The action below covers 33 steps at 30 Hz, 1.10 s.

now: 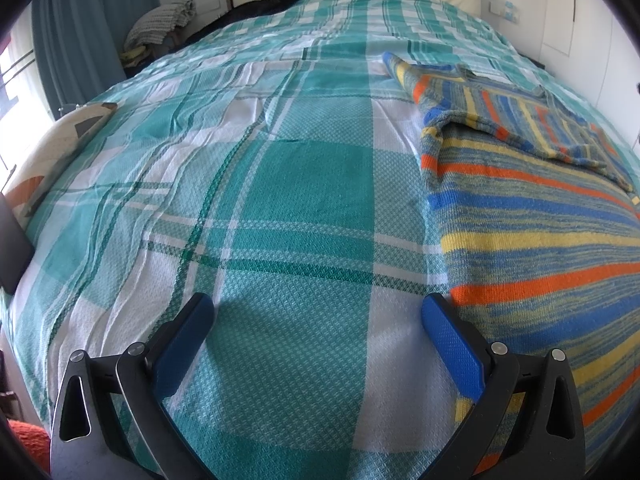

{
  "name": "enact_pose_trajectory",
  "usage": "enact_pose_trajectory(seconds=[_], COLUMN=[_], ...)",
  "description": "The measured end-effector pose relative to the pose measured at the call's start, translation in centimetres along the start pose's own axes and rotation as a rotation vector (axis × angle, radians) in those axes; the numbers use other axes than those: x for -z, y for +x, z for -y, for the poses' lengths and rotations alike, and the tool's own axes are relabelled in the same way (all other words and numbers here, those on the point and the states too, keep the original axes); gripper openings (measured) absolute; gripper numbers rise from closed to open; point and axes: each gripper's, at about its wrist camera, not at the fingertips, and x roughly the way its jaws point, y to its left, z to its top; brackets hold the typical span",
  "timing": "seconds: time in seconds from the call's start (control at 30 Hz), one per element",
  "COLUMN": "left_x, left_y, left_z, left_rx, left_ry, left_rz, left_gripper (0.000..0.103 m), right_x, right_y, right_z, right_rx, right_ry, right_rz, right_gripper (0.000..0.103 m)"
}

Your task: Fold small clothes

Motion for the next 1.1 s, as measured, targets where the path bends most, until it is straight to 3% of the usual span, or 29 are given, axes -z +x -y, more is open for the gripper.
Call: enact_pose_trajectory(seconds=[0.1, 0.3, 0.37, 0.47, 0.53, 0.57, 0.6, 0.63, 0.7, 0.77, 0.87, 0.9, 0.93, 0.97, 1.0, 1.1], left_x=[-0.2, -0.4, -0.5, -0.5, -0.7, -0.5, -0.5, -0.5, -0.6, -0.5, -0.5, -0.5, -0.6, -0.5, -0.5, -0.4], left_y=[0.1, 0.4, 0.5, 0.5, 0.7, 0.5, 0.5, 0.5, 0.6, 0.5, 0.5, 0.5, 0.5, 0.4, 0.4, 0.4], left_z=[0.0, 0.1, 0.0, 0.1, 0.0, 0.1, 0.1, 0.2, 0.1, 0.2, 0.2, 0.1, 0.0, 0.1, 0.1, 0.2], left_rx=[-0.007, -0.011, -0.014, -0.013, -0.013, -0.014, -0.015, -0.015, -0.015, -0.016, -0.014, -0.013, -0.01, -0.008, -0.006, -0.011], left_ry=[0.003, 0.008, 0.01, 0.01, 0.011, 0.009, 0.009, 0.01, 0.01, 0.011, 0.01, 0.009, 0.008, 0.007, 0.006, 0.008], left_rz=[0.004, 0.0, -0.001, 0.0, 0.001, 0.0, 0.001, 0.002, 0.002, 0.003, 0.003, 0.004, 0.006, 0.008, 0.01, 0.013], left_gripper=[0.103, 0.103, 0.103, 0.103, 0.103, 0.103, 0.103, 0.103, 0.103, 0.103, 0.103, 0.103, 0.103, 0.103, 0.103, 0.103], right_x=[-1.9, -2.4, -2.4, -2.7, -2.2, -1.7, -1.4, -1.2, -0.8, 0.3, 2.3, 3.1, 3.9, 4.3, 4.3, 4.5], right_y=[5.0, 12.1, 12.9, 11.1, 11.8, 12.8, 13.5, 13.0, 11.0, 9.2, 9.2, 10.2, 11.5, 12.2, 11.3, 7.9], right_z=[-0.3, 1.0, 0.6, -1.6, -1.9, -1.3, -0.6, -0.4, -1.0, -2.6, -3.6, -3.3, -2.3, -1.6, -1.3, -1.2], right_rx=[0.007, 0.168, 0.223, 0.178, 0.28, 0.337, 0.369, 0.358, 0.381, 0.302, 0.14, 0.14, 0.215, 0.277, 0.296, 0.297], right_ry=[0.043, 0.087, 0.027, -0.123, -0.221, -0.233, -0.227, -0.223, -0.229, -0.266, -0.333, -0.353, -0.362, -0.365, -0.361, -0.284], right_rz=[-0.08, -0.199, -0.192, -0.064, -0.064, -0.121, -0.164, -0.139, -0.058, 0.003, -0.027, -0.083, -0.166, -0.199, -0.156, -0.113], right_gripper=[0.064, 0.049, 0.003, 0.003, 0.006, 0.014, 0.015, 0.015, 0.026, 0.035, 0.046, 0.046, 0.044, 0.029, 0.025, 0.03])
